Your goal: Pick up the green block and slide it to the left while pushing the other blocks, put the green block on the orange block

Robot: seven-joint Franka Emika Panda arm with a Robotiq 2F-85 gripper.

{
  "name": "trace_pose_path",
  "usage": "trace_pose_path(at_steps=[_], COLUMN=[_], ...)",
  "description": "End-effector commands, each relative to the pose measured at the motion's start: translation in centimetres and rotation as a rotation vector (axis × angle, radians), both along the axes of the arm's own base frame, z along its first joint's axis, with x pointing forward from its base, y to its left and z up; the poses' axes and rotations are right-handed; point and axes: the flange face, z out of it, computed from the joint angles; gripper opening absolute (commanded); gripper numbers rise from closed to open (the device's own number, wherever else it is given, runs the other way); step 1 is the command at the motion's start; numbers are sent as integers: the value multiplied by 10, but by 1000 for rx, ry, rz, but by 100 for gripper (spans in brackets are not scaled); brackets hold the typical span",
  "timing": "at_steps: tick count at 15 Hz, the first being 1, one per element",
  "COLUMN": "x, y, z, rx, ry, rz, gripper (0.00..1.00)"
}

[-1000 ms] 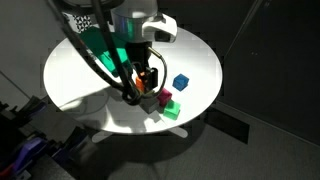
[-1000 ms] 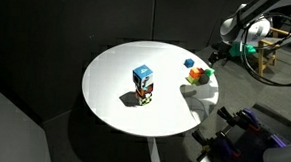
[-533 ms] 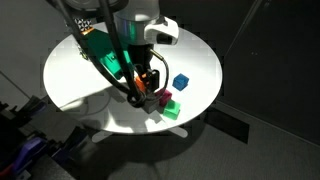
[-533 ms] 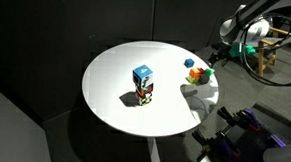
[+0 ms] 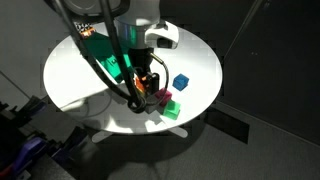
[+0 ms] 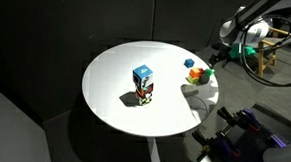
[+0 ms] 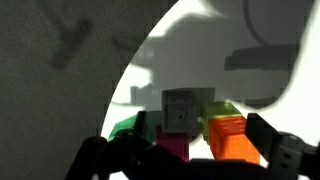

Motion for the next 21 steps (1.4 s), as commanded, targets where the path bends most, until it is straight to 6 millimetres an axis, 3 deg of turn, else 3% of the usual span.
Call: trace_pose_path(at_steps=[1,15,21], x=[1,36,38], y=[-18,-73,-96], z=[-3,-36,-57], rx=[-16,-62,-48], ry=[-7,-40,25], rz=[16,111,123], gripper=[100,100,100])
